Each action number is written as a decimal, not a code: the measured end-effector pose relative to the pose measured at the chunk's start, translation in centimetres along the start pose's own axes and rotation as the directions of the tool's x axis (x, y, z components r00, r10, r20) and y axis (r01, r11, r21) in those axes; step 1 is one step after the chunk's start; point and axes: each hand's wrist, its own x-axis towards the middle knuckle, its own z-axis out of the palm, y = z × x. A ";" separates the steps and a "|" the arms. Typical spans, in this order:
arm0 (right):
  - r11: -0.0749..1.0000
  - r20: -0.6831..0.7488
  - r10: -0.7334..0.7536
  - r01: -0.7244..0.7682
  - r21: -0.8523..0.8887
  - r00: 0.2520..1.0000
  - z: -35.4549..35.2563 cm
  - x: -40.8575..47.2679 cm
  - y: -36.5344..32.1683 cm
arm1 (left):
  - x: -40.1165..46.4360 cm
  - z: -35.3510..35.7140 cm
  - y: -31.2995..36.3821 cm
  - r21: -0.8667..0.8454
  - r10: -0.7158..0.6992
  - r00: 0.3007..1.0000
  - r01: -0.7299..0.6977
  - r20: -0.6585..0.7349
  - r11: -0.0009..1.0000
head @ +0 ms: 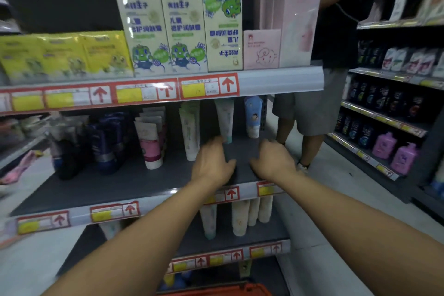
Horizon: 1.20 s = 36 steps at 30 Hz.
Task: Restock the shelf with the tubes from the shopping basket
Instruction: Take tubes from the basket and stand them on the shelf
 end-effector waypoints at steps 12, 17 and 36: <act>0.989 -0.097 -0.129 0.121 -0.084 0.987 -1.8 -10.0 -5.5 | -8.7 -7.3 -1.8 0.043 0.003 0.999 -0.001 -0.050 0.999; 0.980 -0.081 -0.188 0.182 -0.085 0.979 0.2 -13.7 -6.9 | -12.4 -8.2 -4.1 0.036 -0.036 0.997 0.038 -0.063 0.999; 0.992 0.364 -0.070 0.103 -0.074 0.929 18.8 -23.7 -2.9 | -24.0 1.9 -16.0 0.111 -0.356 0.911 0.339 0.207 0.934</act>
